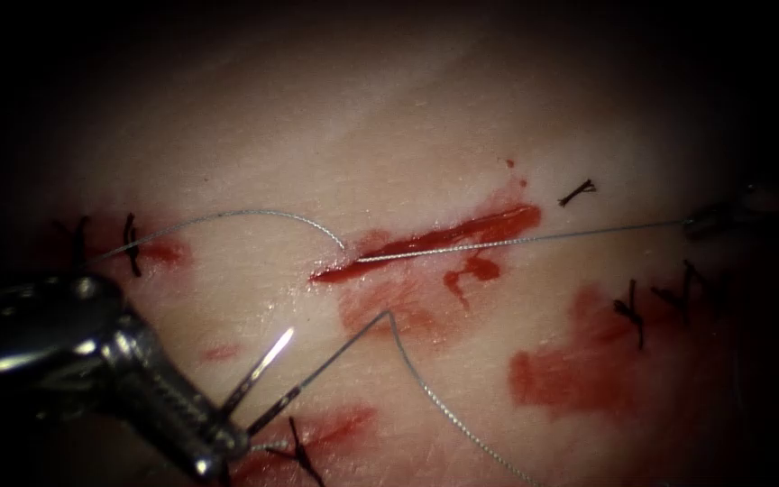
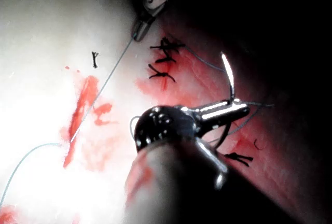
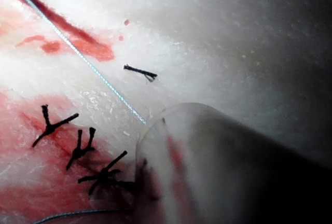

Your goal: Wound Closure

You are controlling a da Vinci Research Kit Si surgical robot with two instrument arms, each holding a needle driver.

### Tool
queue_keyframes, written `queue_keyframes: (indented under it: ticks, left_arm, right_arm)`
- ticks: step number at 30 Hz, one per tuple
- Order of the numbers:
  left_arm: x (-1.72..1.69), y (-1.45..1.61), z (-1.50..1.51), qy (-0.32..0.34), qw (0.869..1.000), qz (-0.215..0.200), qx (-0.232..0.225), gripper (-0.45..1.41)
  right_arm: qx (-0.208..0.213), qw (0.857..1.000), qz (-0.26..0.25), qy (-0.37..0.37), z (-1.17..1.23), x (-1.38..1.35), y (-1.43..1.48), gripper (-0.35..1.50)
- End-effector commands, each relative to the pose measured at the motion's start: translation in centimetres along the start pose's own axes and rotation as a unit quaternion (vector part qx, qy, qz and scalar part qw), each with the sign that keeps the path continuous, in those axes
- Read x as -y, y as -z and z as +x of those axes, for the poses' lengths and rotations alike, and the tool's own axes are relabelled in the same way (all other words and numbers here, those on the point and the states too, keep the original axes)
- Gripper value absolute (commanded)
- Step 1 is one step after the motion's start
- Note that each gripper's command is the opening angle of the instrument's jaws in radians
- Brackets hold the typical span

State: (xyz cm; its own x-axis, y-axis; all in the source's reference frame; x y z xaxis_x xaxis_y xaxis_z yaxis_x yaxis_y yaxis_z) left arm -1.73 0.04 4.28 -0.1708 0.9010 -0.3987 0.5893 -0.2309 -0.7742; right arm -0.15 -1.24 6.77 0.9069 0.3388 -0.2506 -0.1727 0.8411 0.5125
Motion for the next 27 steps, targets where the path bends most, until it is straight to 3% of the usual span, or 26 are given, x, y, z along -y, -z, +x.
queue_keyframes:
  ticks: [1, 20, 25, 26, 27]
  left_arm:
    - [0.06, -0.02, -0.04, 0.000, 1.000, 0.000, 0.000, -0.45]
    - [0.06, -0.02, -0.04, 0.001, 1.000, 0.000, 0.000, -0.45]
    - [0.06, -0.02, -0.04, 0.001, 1.000, 0.000, 0.000, -0.45]
    - [0.06, -0.02, -0.04, 0.001, 1.000, 0.000, 0.000, -0.45]
    - [0.06, -0.02, -0.04, 0.001, 1.000, 0.000, 0.000, -0.45]
  right_arm:
    - [-0.001, 1.000, 0.001, -0.004, -0.01, -0.01, -0.05, -0.35]
    - [0.012, 0.999, 0.000, -0.048, -0.53, -0.15, 0.10, -0.35]
    - [0.016, 0.999, -0.003, -0.049, -0.50, -0.13, 0.09, -0.35]
    - [0.015, 0.998, -0.004, -0.053, -0.48, -0.13, 0.09, -0.13]
    - [0.012, 0.999, -0.011, -0.028, -0.44, -0.12, 0.08, 0.54]
